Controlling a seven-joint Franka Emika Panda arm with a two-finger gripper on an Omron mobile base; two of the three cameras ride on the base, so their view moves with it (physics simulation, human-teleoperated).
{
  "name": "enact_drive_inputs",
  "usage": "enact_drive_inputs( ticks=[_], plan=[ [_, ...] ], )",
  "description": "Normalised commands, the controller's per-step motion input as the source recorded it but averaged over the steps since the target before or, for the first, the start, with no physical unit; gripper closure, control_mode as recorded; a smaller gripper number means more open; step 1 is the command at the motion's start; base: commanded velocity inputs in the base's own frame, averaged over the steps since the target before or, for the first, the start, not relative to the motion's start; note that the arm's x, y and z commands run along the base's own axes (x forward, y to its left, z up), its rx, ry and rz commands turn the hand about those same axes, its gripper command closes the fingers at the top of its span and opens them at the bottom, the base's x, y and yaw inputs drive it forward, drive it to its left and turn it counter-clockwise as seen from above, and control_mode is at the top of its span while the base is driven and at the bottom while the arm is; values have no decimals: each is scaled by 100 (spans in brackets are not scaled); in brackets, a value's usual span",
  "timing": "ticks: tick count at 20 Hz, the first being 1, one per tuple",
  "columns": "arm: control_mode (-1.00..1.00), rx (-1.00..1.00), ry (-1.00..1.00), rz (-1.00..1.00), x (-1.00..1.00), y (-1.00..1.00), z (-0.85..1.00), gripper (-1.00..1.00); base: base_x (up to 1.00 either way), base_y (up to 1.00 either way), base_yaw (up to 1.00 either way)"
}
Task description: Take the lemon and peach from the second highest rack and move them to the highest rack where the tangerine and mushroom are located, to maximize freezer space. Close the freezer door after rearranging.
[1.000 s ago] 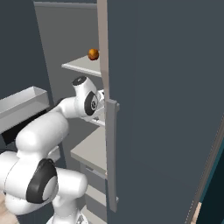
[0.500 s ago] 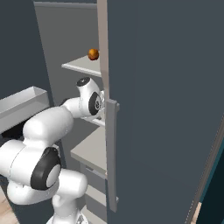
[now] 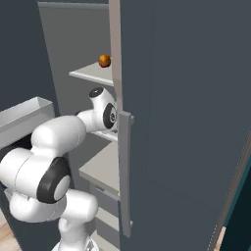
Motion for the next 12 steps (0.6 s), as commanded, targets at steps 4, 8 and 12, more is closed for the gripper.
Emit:
enact_drive_inputs(
  ticks=[4, 8, 12],
  plan=[
    [-100, 0, -1, -7, 9, -8, -11, -100, 0, 0, 0],
    [-100, 0, 0, -8, 0, -5, -19, -100, 0, 0, 0],
    [-100, 0, 0, -9, 5, -8, -18, -100, 0, 0, 0]
  ],
)
